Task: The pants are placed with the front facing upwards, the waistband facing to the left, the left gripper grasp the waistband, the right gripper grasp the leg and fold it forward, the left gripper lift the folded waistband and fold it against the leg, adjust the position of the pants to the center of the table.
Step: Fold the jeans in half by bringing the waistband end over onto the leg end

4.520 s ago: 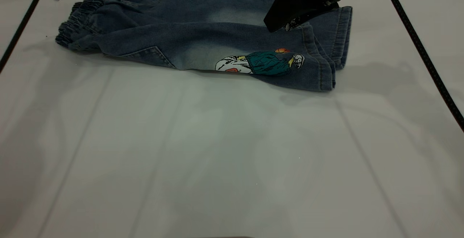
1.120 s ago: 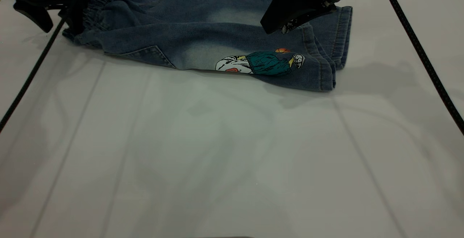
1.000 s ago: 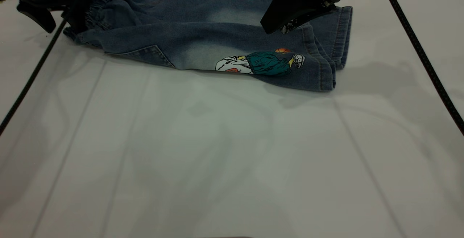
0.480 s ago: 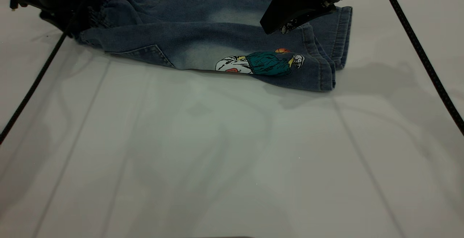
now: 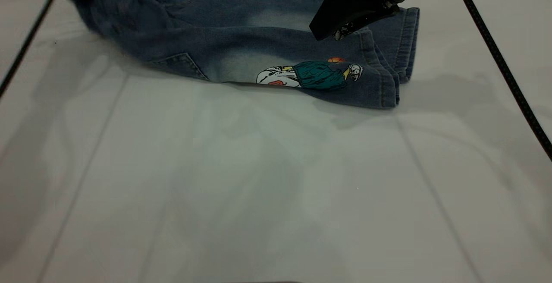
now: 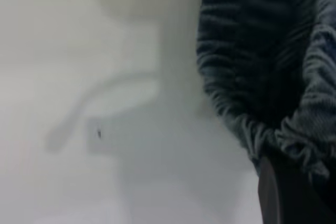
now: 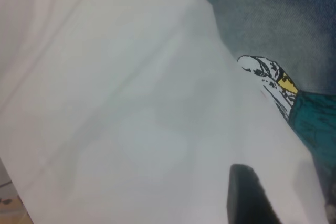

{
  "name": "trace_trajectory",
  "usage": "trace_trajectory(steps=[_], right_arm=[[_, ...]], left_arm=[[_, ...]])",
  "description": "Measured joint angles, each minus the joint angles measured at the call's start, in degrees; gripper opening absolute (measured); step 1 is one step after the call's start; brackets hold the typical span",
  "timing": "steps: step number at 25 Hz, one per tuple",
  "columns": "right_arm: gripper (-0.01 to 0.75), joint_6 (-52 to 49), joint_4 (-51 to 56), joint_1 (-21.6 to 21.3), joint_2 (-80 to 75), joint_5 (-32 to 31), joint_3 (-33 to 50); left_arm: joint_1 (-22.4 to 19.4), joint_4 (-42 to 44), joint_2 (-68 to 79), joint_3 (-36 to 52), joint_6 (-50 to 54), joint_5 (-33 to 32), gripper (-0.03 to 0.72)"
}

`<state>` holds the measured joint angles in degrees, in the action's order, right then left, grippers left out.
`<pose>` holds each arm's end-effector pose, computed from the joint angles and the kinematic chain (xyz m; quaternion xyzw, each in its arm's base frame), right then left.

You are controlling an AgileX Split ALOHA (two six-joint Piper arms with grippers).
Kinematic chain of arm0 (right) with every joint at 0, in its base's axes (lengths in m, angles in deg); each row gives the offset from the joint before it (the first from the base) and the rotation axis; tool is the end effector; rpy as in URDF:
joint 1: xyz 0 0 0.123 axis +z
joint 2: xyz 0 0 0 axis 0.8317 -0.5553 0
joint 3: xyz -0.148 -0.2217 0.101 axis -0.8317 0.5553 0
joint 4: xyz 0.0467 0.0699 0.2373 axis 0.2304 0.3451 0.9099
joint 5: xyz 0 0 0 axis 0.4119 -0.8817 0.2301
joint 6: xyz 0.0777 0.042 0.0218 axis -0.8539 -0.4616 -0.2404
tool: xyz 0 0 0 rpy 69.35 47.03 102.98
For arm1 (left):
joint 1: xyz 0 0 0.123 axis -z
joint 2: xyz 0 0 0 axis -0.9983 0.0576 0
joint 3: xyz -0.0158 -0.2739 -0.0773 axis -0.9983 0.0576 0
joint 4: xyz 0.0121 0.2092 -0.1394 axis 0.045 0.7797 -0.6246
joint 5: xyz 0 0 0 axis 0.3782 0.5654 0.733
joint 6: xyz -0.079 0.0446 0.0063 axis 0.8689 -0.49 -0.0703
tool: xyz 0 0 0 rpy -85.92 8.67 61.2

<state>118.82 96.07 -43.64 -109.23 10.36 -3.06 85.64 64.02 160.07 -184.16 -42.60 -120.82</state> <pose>0.3950 0.1465 0.1299 -0.2526 0.8898 0.3256 0.1961 0.5214 0.0028 0.1669 0.0399 0.9701 -0.0247 0.2380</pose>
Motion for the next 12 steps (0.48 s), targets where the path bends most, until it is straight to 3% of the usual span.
trace_trajectory(steps=[7, 12], right_arm=[[0.267, 0.0, 0.0, 0.0, 0.0, -0.1, 0.0], [0.267, 0.0, 0.4, 0.0, 0.0, -1.0, 0.0]], left_arm=[[0.2, -10.4, -1.5, 0.0, -0.8, 9.8, 0.068], [1.4, -19.9, 3.9, 0.1, -1.2, 20.2, 0.068]])
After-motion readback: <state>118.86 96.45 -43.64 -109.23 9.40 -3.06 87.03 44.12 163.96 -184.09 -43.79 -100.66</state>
